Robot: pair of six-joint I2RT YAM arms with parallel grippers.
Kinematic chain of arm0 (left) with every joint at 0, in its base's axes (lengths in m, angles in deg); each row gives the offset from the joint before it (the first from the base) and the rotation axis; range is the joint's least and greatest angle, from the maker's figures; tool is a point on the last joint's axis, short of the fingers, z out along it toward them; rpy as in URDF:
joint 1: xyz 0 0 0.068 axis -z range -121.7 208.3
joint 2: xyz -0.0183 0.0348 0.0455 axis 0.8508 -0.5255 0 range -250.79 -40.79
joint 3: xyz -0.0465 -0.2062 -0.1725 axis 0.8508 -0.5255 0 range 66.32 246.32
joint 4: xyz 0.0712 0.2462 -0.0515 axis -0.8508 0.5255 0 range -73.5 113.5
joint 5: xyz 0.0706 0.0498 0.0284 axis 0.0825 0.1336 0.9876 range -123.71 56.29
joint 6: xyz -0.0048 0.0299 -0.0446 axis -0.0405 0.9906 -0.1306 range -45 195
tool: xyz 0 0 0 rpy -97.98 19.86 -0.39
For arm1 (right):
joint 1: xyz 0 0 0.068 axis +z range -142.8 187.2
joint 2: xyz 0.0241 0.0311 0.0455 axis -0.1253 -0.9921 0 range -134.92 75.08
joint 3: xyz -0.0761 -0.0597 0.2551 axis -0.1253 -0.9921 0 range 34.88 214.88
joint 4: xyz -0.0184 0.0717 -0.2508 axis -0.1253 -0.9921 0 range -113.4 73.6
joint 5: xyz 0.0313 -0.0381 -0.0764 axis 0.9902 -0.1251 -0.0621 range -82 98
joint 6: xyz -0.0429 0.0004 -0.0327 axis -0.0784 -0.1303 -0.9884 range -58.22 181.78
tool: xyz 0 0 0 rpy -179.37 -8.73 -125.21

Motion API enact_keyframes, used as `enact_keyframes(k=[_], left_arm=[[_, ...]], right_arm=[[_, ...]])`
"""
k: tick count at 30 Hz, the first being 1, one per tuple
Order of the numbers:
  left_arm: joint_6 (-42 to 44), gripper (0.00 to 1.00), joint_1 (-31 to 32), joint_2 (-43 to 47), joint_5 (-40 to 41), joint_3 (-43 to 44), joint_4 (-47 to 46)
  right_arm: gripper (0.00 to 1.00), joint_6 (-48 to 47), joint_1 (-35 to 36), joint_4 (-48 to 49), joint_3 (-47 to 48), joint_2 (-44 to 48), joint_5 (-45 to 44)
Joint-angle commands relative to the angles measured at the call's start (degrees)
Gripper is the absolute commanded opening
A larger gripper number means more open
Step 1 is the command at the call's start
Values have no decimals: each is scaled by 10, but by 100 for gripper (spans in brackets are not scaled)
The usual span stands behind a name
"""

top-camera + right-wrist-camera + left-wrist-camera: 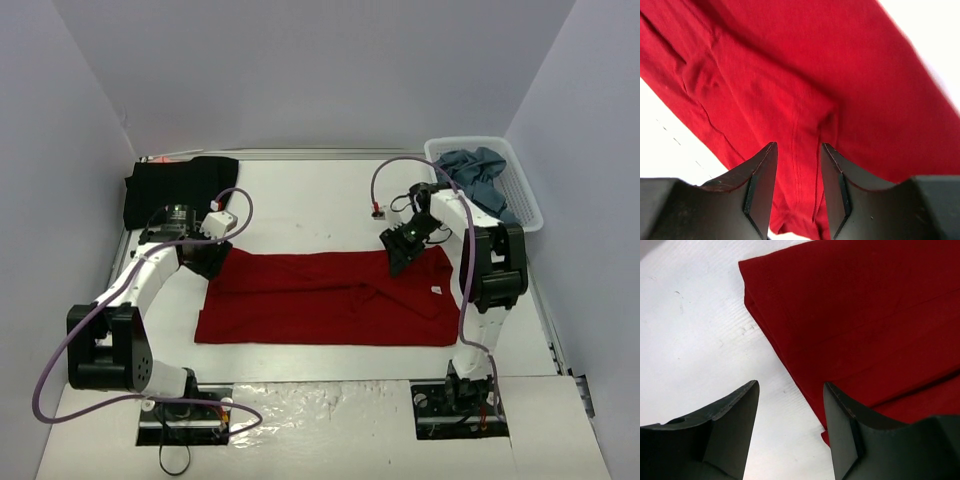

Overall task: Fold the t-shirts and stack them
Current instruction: Fold the other side of the tshirt into a rectangle

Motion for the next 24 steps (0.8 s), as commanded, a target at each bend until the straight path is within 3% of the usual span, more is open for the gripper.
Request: enact_keyframes(k=[1, 9, 10, 12, 13, 24], left_arm=[[-12, 53, -5, -7, 3, 16, -5], [-14, 53, -5, -13, 4, 11, -12], [-14, 53, -5, -14, 4, 13, -12], [-14, 53, -5, -13, 5, 11, -14], [-15, 53, -5, -13, 4, 12, -15], [-17, 54, -5, -2, 1, 12, -15]], right_arm=[[36, -12, 12, -28, 38, -27, 32], [33, -14, 28, -27, 52, -64, 25], [30, -13, 28, -27, 52, -64, 27], [14, -13, 28, -28, 50, -59, 27], [0, -12, 28, -28, 46, -56, 28], [0, 10, 52, -35, 4, 55, 14]])
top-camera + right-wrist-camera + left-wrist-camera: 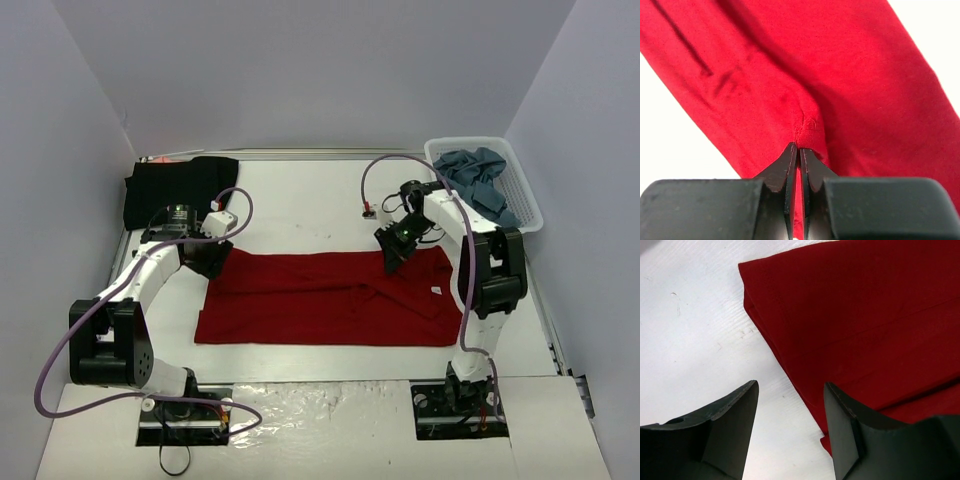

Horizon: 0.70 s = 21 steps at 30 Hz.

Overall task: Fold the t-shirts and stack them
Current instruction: Fold the other side of the tshirt into a rectangle

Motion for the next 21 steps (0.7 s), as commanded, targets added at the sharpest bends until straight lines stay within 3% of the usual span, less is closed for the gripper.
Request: enact_keyframes(k=[1, 21], left_arm=[[-7, 54, -5, 16, 1, 12, -3], [-10, 54, -5, 20, 1, 13, 0]], right_arm=[[0, 9, 20, -37, -14, 68, -1], [0, 13, 121, -50, -108, 143, -2]])
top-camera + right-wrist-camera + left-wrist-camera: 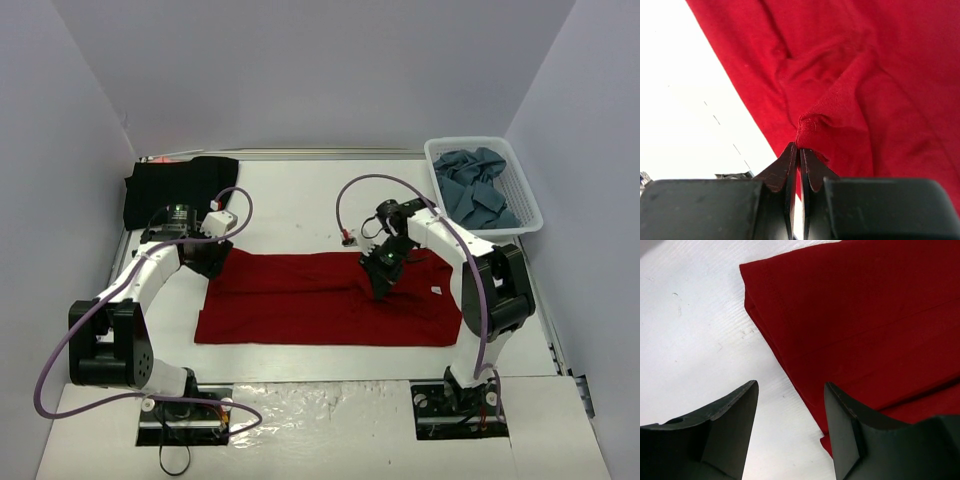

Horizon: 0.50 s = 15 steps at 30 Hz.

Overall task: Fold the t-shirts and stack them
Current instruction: Fold the other side of the tshirt into a rectangle

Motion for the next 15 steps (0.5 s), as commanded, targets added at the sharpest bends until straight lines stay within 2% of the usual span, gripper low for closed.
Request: enact_keyframes(k=[1, 12, 15], left_arm=[[-8, 54, -5, 16, 1, 12, 1], [-6, 54, -5, 14, 6, 12, 2], [-8, 54, -5, 11, 5, 12, 1]], right_arm=[[0, 0, 23, -32, -11, 29, 4], [2, -16, 69, -50, -16, -6, -6], [0, -21, 79, -55, -24, -12, -13]])
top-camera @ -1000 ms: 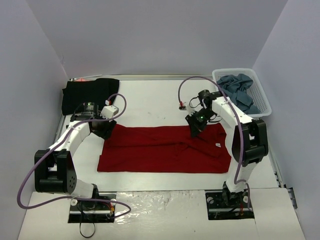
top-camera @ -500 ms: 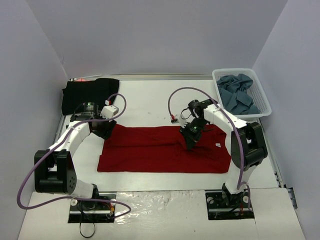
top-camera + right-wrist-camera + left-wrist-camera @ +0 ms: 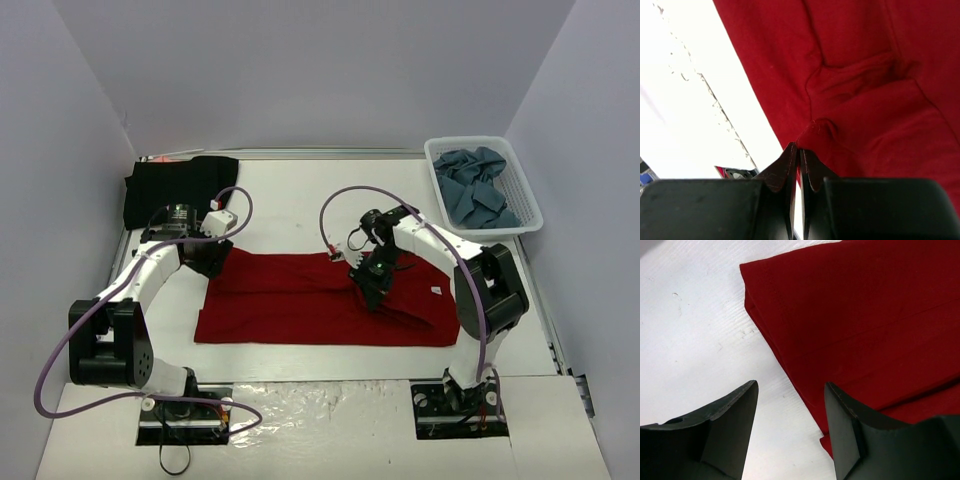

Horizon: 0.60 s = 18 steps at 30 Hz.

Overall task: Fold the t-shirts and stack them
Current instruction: Fold the other side of the tshirt into a rectangle

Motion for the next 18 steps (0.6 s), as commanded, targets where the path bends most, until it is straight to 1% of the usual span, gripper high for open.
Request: enact_keyframes(k=[1, 4, 5, 6, 7, 9, 11, 18], left_arm=[[-8, 54, -6, 10, 4, 11, 1], [-6, 54, -5, 8, 3, 12, 1], [-7, 54, -6, 8, 2, 13, 2], [-6, 54, -6, 8, 2, 14, 2], [-6, 54, -5, 9, 2, 13, 2], [-5, 54, -5, 9, 1, 12, 2], [-4, 54, -5, 9, 2, 10, 1], [-3, 54, -5, 8, -7, 9, 1]], right_arm=[[0, -14, 13, -49, -15, -10, -7], [1, -25, 22, -66, -20, -19, -9], [9, -26, 25, -68, -22, -20, -13], [13, -25, 25, -68, -24, -20, -14], [20, -24, 26, -68, -23, -21, -15], [22, -23, 26, -69, -22, -16, -19], [31, -21, 26, -72, -18, -7, -21], [33, -9, 18, -75, -8, 35, -43]])
